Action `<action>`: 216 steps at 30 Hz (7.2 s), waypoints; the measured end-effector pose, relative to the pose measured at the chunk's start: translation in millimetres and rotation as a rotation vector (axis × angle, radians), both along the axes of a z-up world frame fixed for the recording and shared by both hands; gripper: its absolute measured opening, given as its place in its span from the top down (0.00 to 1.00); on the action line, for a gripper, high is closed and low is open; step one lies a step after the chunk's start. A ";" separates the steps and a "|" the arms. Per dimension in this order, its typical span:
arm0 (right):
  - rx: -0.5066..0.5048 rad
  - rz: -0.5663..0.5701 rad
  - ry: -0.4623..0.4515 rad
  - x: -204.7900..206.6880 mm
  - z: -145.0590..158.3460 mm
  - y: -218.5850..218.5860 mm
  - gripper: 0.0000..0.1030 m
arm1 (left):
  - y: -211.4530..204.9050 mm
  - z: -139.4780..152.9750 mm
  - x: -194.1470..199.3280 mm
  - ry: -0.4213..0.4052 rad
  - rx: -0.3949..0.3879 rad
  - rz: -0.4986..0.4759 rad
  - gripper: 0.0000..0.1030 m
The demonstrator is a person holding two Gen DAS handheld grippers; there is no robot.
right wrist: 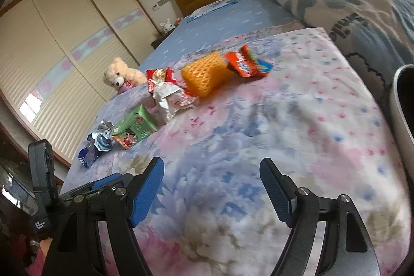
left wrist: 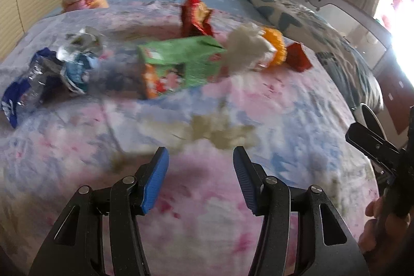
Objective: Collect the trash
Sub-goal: 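Move both grippers back over the trash on the bed, then grasp the white tissue with the right gripper while the left grasps the green juice box, then carry the tissue and green juice box over the bin with both grippers, then open both grippers to drop the tissue and juice box into the bin, then move both grippers back over the remaining trash on the bed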
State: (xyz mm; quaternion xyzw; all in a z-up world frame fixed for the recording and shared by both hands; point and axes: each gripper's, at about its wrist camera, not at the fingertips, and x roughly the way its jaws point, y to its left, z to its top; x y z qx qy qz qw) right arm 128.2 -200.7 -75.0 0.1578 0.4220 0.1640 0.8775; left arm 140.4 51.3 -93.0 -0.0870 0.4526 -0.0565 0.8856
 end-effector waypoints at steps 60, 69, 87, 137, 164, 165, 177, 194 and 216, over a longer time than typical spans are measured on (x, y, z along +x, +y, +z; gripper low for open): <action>-0.024 0.094 -0.036 -7.9 7.2 -10.8 0.31 | -20.9 8.6 29.5 -0.023 0.085 -0.316 0.27; 0.072 0.058 0.013 25.3 -15.5 4.7 0.62 | -40.0 5.6 42.0 -0.047 0.098 -0.404 0.63; 0.060 -0.107 -0.063 -31.7 16.0 -76.2 0.70 | -104.0 32.6 1.5 -0.106 0.010 -0.363 0.67; -0.003 -0.481 -0.086 -91.6 31.2 -262.6 0.70 | -337.9 55.6 -7.1 -0.142 0.052 -0.700 0.69; -0.037 -0.493 -0.025 -57.4 19.1 -291.2 0.66 | -380.9 48.3 16.7 -0.117 0.089 -0.723 0.69; -0.037 -0.492 -0.022 -56.0 18.9 -292.1 0.66 | -381.1 48.3 16.5 -0.117 0.089 -0.723 0.69; -0.052 -0.507 -0.015 -51.3 23.9 -297.5 0.34 | -372.7 52.3 17.1 -0.111 0.054 -0.690 0.33; -0.007 -0.428 -0.109 -64.5 51.4 -230.1 0.24 | -259.3 45.0 -4.5 -0.119 0.015 -0.493 0.32; 0.011 -0.172 -0.073 -25.1 23.7 -92.9 0.21 | -100.4 24.6 -14.6 -0.087 0.016 -0.195 0.32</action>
